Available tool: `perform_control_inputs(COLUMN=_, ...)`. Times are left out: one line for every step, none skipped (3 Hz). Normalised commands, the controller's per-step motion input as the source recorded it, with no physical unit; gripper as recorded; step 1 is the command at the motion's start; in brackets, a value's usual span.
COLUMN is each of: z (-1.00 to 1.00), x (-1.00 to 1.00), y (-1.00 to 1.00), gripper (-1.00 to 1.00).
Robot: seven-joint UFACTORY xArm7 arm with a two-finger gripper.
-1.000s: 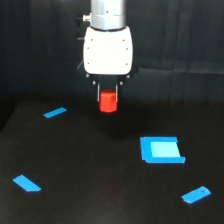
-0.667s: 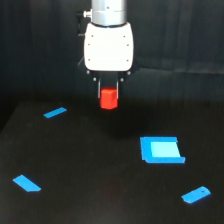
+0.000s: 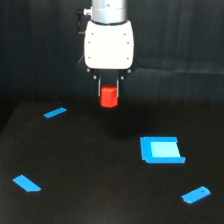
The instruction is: Pick up the red object from the table
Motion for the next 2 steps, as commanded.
perform_control_inputs(z=0.19, x=-0.01, y=-0.04, gripper=-0.95)
perform_control_inputs(z=0.02, x=0.04, y=-0.02, gripper=-0.97)
